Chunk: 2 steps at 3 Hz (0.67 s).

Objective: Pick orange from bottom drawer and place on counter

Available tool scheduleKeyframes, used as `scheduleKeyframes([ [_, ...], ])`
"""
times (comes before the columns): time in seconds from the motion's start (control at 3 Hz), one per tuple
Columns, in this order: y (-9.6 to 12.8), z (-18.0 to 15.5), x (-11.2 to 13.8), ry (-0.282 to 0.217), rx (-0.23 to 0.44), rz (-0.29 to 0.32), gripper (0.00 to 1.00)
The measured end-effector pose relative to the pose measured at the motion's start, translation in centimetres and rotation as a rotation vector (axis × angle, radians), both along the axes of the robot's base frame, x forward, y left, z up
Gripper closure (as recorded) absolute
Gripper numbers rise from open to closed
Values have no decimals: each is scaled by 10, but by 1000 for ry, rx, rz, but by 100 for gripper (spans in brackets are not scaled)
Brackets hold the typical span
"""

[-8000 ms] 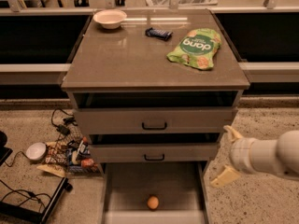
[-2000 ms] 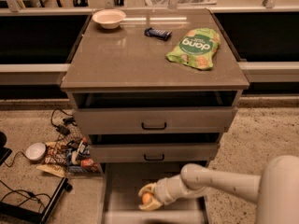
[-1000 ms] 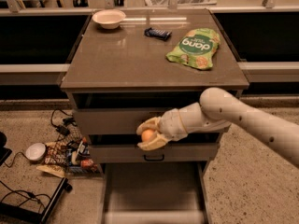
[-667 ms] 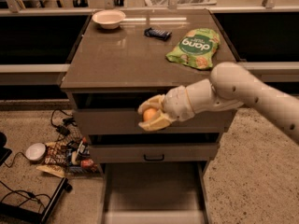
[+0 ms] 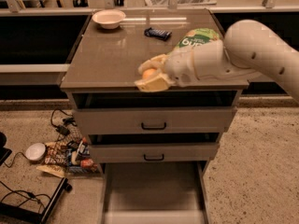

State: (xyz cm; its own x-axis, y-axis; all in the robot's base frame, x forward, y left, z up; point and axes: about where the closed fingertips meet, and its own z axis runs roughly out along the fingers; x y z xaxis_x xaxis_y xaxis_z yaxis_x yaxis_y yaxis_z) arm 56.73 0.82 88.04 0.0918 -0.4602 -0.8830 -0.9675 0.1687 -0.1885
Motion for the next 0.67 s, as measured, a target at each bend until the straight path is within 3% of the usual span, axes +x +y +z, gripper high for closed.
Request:
scheduleKeyframes([
  [0.33, 28, 16, 28, 19, 23, -121, 100],
  [0.67, 75, 13, 58, 63, 51, -216, 100],
])
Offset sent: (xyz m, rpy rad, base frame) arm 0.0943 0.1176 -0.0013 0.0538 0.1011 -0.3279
